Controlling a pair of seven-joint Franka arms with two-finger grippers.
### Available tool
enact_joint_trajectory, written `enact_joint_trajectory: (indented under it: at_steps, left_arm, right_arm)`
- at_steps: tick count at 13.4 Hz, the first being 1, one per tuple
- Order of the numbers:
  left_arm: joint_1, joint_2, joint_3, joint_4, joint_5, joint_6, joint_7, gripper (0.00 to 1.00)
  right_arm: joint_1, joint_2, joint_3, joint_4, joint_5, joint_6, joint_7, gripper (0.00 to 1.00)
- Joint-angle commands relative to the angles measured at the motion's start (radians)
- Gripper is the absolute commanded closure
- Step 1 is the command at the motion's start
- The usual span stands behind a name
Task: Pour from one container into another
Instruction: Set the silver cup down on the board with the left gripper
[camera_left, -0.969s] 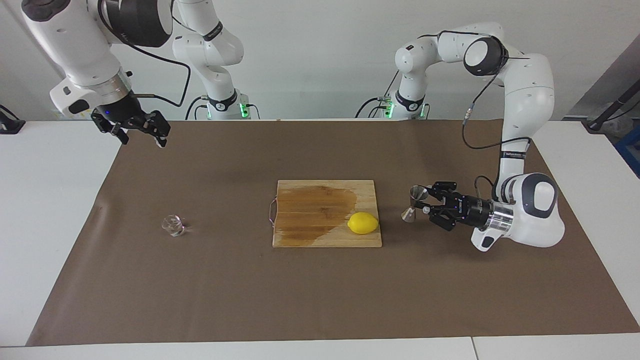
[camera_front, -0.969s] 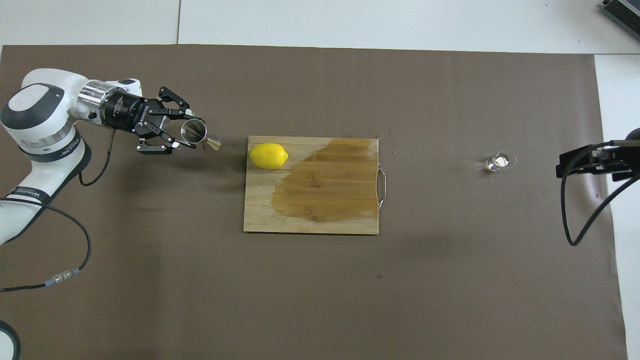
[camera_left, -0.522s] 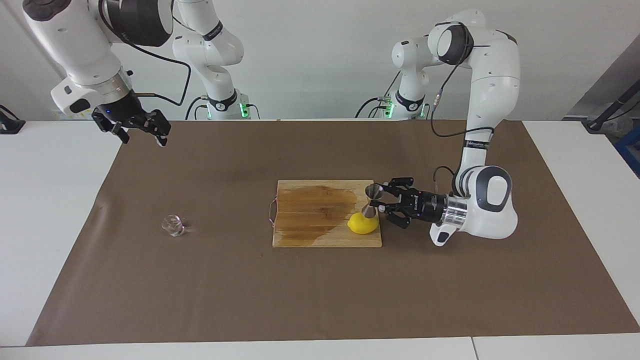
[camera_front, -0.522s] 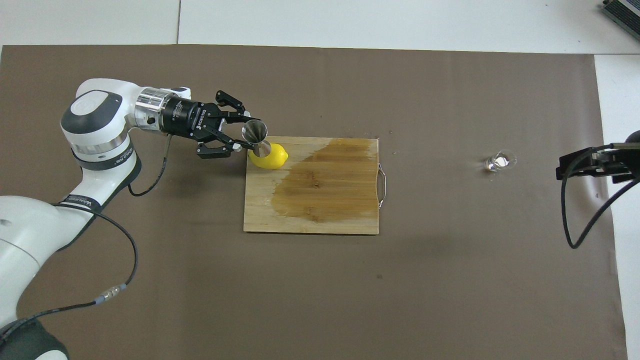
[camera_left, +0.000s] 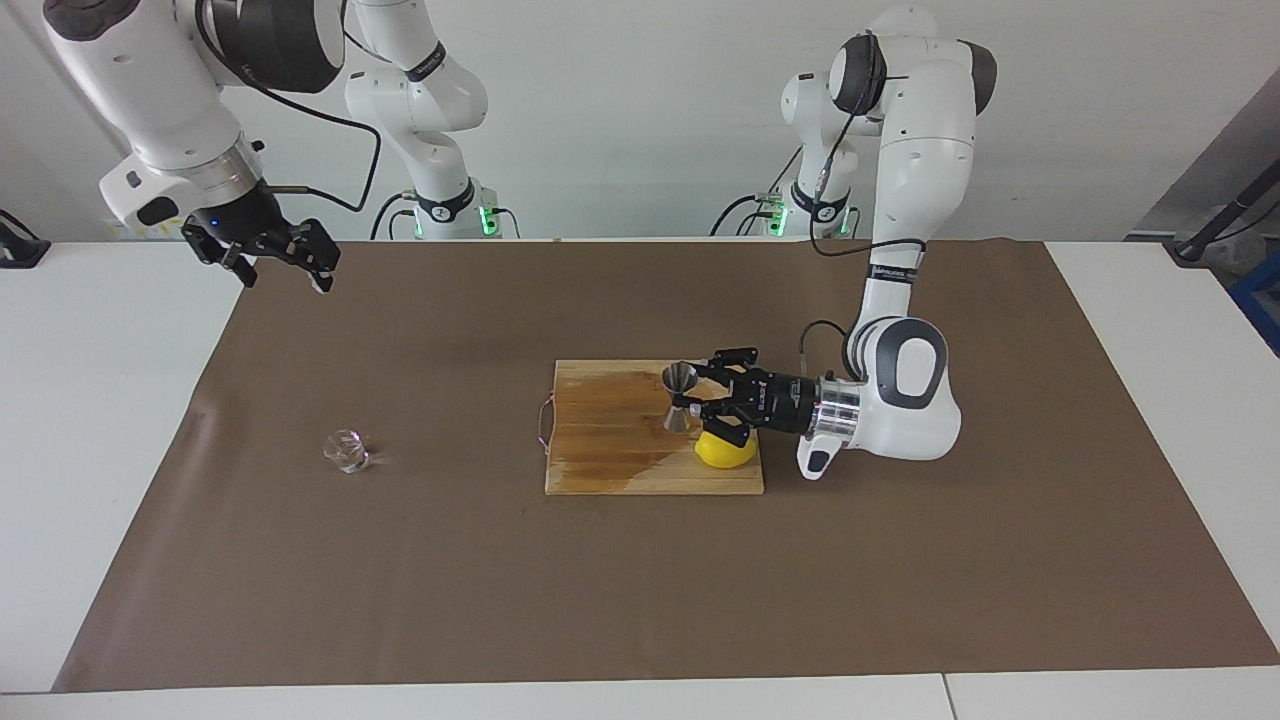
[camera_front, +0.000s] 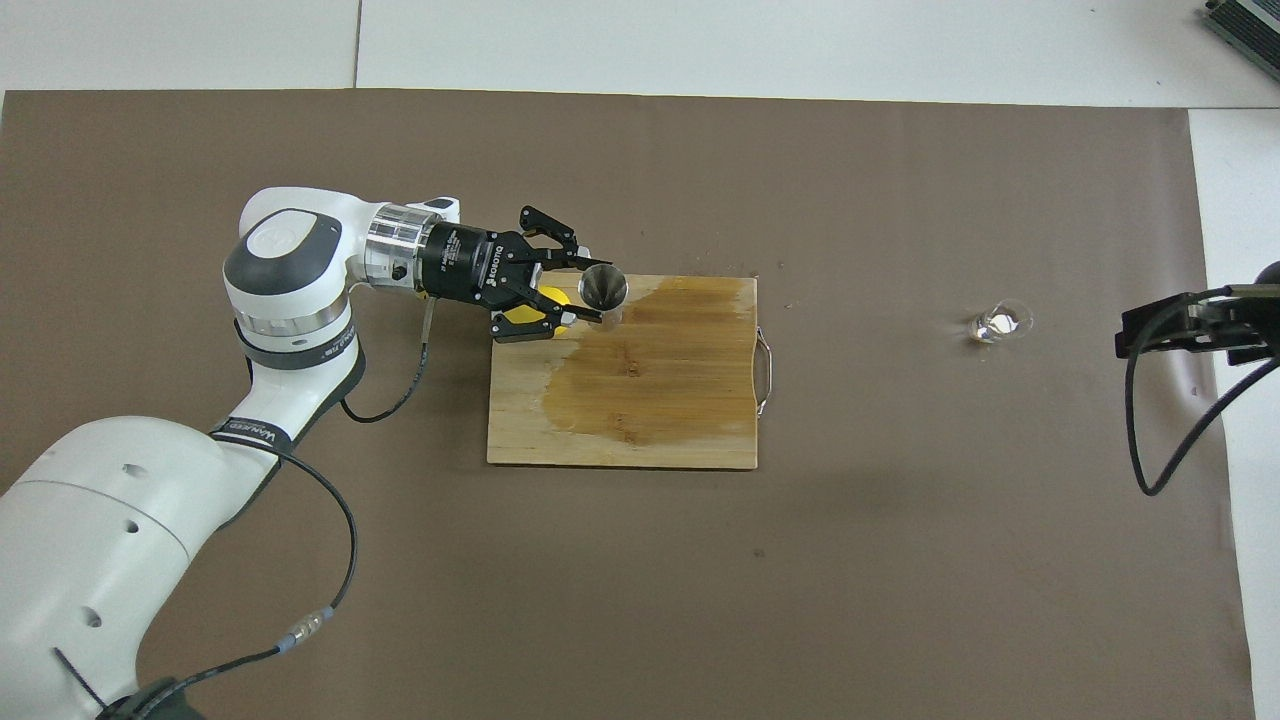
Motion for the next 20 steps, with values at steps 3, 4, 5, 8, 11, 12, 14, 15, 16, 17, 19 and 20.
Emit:
enact_joint_trajectory:
  at_steps: [3, 4, 5, 8, 11, 12, 14, 15, 16, 17, 19, 20]
  left_arm:
    - [-0.093, -0.085, 0.059, -0.148, -0.060, 0.076, 0.106, 0.61]
    - [-0.098, -0.087, 0.059, -0.162, -0.060, 0.085, 0.118, 0.61]
    - [-0.101, -0.093, 0.059, -0.179, -0.060, 0.091, 0.132, 0.61]
    - [-0.101, -0.087, 0.059, -0.190, -0.062, 0.096, 0.152, 0.61]
    - [-0.101, -0.059, 0.059, -0.190, -0.064, 0.100, 0.210, 0.61]
    - [-0.101, -0.056, 0.059, -0.190, -0.064, 0.105, 0.212, 0.61]
    - [-0.101, -0.048, 0.058, -0.190, -0.065, 0.106, 0.215, 0.61]
    - [-0.099, -0.036, 0.059, -0.188, -0.067, 0.106, 0.225, 0.61]
    - [-0.101, -0.031, 0.059, -0.188, -0.070, 0.106, 0.229, 0.61]
    - [-0.101, -0.024, 0.059, -0.184, -0.073, 0.109, 0.230, 0.61]
    - [-0.101, -0.007, 0.059, -0.173, -0.074, 0.109, 0.230, 0.61]
    - [-0.101, -0.002, 0.059, -0.170, -0.076, 0.116, 0.229, 0.61]
  right_arm:
    - [-0.008, -0.024, -0.004, 0.057, 0.013, -0.013, 0.006, 0.00]
    - [-0.010, -0.020, -0.003, 0.068, 0.013, -0.022, 0.004, 0.00]
    - [-0.010, -0.013, -0.001, 0.080, 0.016, -0.031, 0.004, 0.00]
    - [-0.021, -0.010, -0.010, 0.097, 0.090, -0.064, 0.004, 0.00]
    - [-0.016, -0.026, -0.010, 0.059, 0.085, -0.059, -0.008, 0.00]
    - [-0.016, -0.030, -0.010, 0.051, 0.084, -0.057, -0.010, 0.00]
    - [-0.014, -0.035, -0.010, 0.037, 0.069, -0.053, -0.011, 0.00]
    - [-0.011, -0.045, -0.009, 0.019, 0.050, -0.050, -0.028, 0.00]
    - [-0.008, -0.050, -0.009, 0.005, 0.036, -0.045, -0.045, 0.00]
    - [-0.008, -0.056, -0.009, -0.001, 0.027, -0.045, -0.059, 0.00]
    - [-0.008, -0.064, -0.009, -0.024, 0.026, -0.030, -0.066, 0.00]
    - [-0.008, -0.072, -0.009, -0.033, 0.026, -0.025, -0.066, 0.00]
